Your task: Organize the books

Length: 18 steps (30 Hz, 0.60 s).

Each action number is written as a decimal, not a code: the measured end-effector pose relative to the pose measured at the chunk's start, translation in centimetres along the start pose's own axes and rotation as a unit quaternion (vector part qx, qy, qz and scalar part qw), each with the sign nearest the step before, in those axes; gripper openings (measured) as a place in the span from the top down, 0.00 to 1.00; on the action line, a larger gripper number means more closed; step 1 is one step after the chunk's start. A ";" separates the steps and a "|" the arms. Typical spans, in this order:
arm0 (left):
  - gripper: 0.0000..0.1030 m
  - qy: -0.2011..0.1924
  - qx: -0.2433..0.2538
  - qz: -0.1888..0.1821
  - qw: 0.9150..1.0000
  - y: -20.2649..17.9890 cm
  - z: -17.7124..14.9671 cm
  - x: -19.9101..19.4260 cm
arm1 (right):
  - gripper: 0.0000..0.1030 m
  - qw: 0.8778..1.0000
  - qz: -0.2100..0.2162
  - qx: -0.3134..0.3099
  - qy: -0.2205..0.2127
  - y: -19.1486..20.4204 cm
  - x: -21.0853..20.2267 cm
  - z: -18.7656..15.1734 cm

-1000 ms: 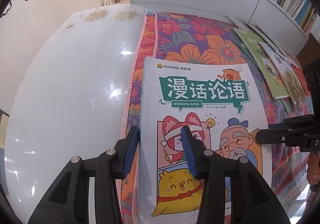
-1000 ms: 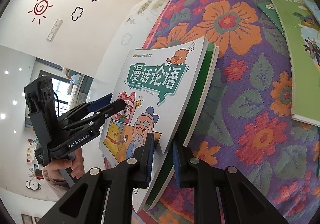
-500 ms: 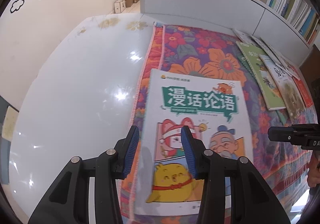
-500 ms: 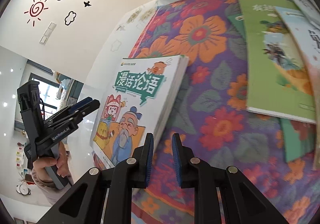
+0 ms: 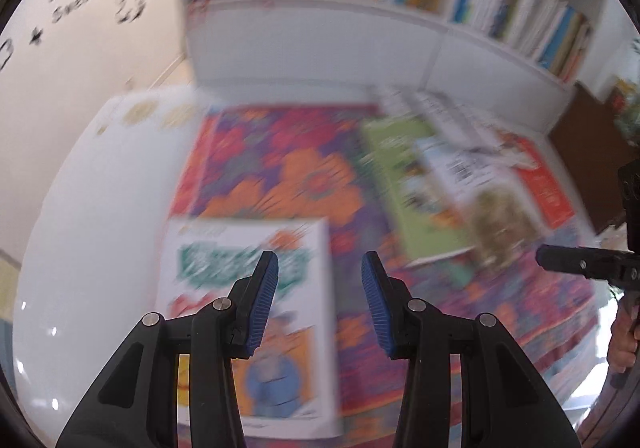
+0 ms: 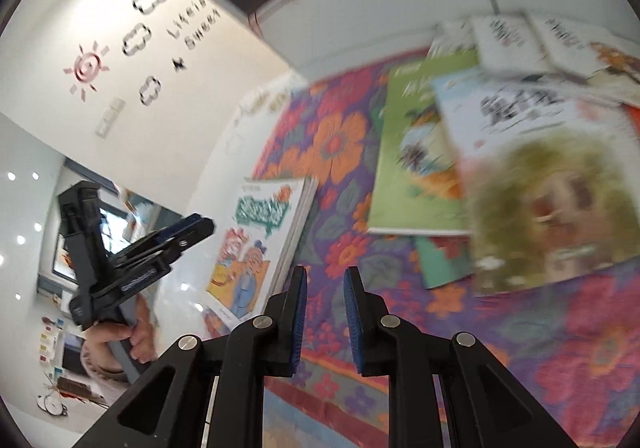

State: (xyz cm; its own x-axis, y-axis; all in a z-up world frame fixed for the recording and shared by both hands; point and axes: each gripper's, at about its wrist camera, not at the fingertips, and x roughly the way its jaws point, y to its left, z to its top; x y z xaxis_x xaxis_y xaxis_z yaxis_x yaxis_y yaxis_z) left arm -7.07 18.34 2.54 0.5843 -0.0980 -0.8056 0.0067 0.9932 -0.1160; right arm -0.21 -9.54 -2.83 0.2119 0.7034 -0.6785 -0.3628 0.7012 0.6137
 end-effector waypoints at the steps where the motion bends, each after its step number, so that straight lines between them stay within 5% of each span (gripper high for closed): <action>1: 0.60 -0.013 0.008 -0.021 1.000 -1.6 1.3 -1.0 | 0.83 1.000 -0.005 0.004 -0.012 -0.2 -1.6 0.6; 5: 0.59 -0.088 0.017 -0.040 0.995 -7.2 6.8 -3.8 | 0.82 0.995 0.000 -0.013 -0.098 0.2 -9.9 3.5; 7: 0.59 -0.106 0.010 -0.063 0.992 -9.5 8.8 -3.4 | 0.62 0.988 0.015 -0.032 -0.150 -0.5 -13.7 4.2; 8: 0.58 -0.115 0.001 -0.096 0.989 -11.0 9.9 -2.7 | 0.45 0.983 -0.002 -0.030 -0.181 -1.6 -15.3 4.6; 12: 0.58 -0.106 0.010 -0.117 0.987 -15.3 12.3 2.4 | 0.50 0.966 -0.117 -0.029 -0.231 -5.7 -16.5 6.1; 18: 0.58 -0.093 0.017 -0.137 0.986 -19.7 14.0 12.3 | 0.50 0.961 -0.112 0.058 -0.245 -17.0 -12.9 9.2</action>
State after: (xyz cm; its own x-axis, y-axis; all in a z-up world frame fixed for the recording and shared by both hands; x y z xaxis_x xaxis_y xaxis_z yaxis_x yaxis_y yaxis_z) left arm 11.38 -1.60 3.06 0.6950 -0.3532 -0.6263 0.2105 0.9328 -0.2926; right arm 11.56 -29.47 -0.80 0.6852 0.4832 -0.5450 -0.1599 0.8298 0.5346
